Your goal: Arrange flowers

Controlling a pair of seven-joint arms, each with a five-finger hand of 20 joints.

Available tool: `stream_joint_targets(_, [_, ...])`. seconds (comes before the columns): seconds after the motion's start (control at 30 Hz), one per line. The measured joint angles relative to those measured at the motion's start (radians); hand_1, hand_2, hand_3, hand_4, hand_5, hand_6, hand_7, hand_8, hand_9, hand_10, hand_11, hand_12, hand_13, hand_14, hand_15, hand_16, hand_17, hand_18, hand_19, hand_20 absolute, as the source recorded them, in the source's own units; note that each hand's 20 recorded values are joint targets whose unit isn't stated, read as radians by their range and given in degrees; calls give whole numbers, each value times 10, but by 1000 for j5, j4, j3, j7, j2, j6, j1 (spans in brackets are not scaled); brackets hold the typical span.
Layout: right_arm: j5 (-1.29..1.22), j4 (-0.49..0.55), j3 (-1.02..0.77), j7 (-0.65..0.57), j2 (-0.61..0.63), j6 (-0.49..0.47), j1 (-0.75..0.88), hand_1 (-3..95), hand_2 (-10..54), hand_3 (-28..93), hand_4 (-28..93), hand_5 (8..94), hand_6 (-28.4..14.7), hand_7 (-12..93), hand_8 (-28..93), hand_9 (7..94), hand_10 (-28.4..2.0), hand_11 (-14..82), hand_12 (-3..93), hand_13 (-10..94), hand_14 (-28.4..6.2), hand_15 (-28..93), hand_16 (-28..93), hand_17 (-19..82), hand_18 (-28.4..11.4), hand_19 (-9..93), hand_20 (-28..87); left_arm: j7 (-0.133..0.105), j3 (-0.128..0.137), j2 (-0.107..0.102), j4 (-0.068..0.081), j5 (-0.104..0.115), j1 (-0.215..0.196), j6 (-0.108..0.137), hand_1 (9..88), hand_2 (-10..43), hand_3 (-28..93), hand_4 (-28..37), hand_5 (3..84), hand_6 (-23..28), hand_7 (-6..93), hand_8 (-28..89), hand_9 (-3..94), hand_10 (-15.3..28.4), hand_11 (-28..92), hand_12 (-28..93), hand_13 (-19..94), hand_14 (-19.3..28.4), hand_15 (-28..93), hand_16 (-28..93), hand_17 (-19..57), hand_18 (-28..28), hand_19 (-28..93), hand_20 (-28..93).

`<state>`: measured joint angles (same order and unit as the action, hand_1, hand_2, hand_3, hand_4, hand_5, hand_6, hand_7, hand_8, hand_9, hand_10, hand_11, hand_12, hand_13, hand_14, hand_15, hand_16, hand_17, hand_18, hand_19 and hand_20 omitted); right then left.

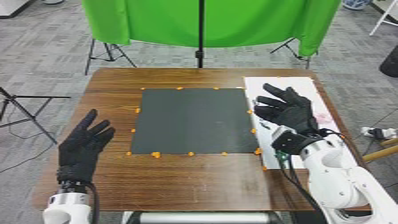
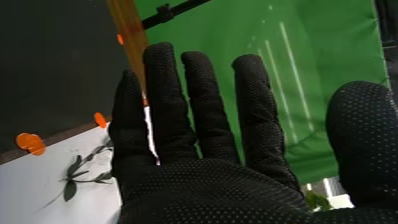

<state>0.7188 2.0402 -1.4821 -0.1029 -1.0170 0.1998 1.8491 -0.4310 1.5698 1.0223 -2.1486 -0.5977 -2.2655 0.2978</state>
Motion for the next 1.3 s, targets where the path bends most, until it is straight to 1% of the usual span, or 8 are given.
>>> stream_joint_targets(0.27, [0,1,-7,-5,0,-1,7,150,96,800,-283,476,13,179,-139,503,-165,176,141,388,-181,463,108,85,-225,558,224,3,2,7,0,-2,-3,0,224,54,837,-274,357,75,93,-83,354,204,260,110,240,279,594,-107,-80,269,559,54])
stream_joint_targets(0.5, [7,12,-9,-5,9,14,13,156,99,805,-283,482,4,187,-140,512,-164,185,142,402,-180,477,109,91,-226,564,225,-7,0,-1,-1,2,-9,3,225,55,837,-274,358,77,94,-83,355,204,260,110,240,280,596,-107,-80,269,562,56])
stream_joint_targets(0.87, [147,141,-135,-88,76,136,131,176,81,801,-282,490,-15,195,-145,528,-170,218,142,426,-182,535,101,117,-236,609,228,-28,-1,-19,-1,11,-9,8,224,55,837,-274,359,77,94,-84,355,205,263,111,240,280,598,-107,-79,269,563,56])
stream_joint_targets(1.0, [296,199,-215,-182,104,164,216,238,39,791,-277,524,-34,210,-147,572,-182,315,155,485,-171,617,90,162,-241,676,221,-35,-1,-21,-1,14,-10,9,225,55,836,-274,359,78,94,-84,355,205,263,110,241,280,598,-108,-79,273,564,56])
stream_joint_targets(1.1, [467,254,-224,-330,134,272,270,269,17,773,-259,557,-50,205,-143,606,-188,412,167,542,-167,692,98,217,-244,755,212,-41,0,-26,-1,18,-13,10,225,55,836,-274,359,78,94,-83,355,205,263,110,241,280,598,-108,-79,275,565,55])
stream_joint_targets(1.2, [647,281,-132,-515,184,437,274,299,-17,766,-250,577,-58,197,-139,624,-189,481,184,583,-163,735,115,254,-250,804,208,-46,2,-30,-2,21,-18,12,225,56,836,-274,358,77,94,-83,355,205,263,111,241,280,598,-108,-79,276,566,54])
stream_joint_targets(1.23, [699,282,-88,-569,198,463,265,311,-25,763,-248,580,-59,195,-136,629,-185,500,189,596,-158,742,120,268,-254,818,206,-47,3,-32,-2,22,-20,12,225,56,836,-274,358,77,94,-83,355,205,263,111,241,280,599,-108,-79,276,566,54])
stream_joint_targets(1.3, [788,279,-3,-666,212,451,235,326,-36,760,-246,590,-59,196,-134,642,-184,519,194,618,-152,750,127,284,-258,832,203,-48,6,-33,-3,23,-23,13,225,56,836,-274,358,78,94,-83,355,205,263,111,241,280,598,-108,-79,276,567,53])
